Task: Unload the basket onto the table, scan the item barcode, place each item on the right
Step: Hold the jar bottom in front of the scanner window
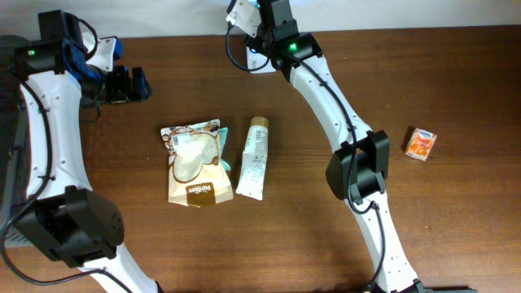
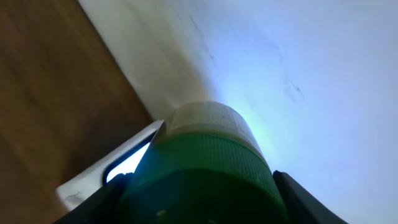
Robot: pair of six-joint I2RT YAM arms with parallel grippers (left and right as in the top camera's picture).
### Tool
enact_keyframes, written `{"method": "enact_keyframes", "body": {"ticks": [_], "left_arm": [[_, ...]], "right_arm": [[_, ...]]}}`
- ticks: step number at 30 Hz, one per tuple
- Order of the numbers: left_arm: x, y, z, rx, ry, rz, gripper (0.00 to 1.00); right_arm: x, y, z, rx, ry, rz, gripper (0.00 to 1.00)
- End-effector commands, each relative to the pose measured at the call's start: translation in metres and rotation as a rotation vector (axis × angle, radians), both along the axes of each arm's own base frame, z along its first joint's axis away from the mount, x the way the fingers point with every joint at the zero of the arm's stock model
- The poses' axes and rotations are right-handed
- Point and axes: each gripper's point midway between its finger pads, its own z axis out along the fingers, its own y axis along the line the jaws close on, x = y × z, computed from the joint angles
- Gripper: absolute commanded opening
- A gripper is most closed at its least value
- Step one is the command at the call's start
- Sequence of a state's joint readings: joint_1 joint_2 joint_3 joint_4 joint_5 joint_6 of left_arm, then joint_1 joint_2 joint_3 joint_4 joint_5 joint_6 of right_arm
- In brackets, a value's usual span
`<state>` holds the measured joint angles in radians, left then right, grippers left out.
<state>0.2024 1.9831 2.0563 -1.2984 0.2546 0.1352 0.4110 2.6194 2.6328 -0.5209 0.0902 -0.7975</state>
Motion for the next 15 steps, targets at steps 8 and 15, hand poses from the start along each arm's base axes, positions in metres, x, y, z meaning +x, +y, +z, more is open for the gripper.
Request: {"method": "enact_keyframes", "body": {"ticks": [8,15], "left_arm": [[-0.001,-0.003,0.012,0.004,-0.031,-0.021,0.99],[-0.001,-0.003,0.012,0.004,-0.031,-0.021,0.99]], "right_arm": [[0.02,-0.017,0.021,-0.157,-0.164,0.046,0.58],[0.021,-0.02,0.021,-0.158,-0.162,0.041,0.58]]}}
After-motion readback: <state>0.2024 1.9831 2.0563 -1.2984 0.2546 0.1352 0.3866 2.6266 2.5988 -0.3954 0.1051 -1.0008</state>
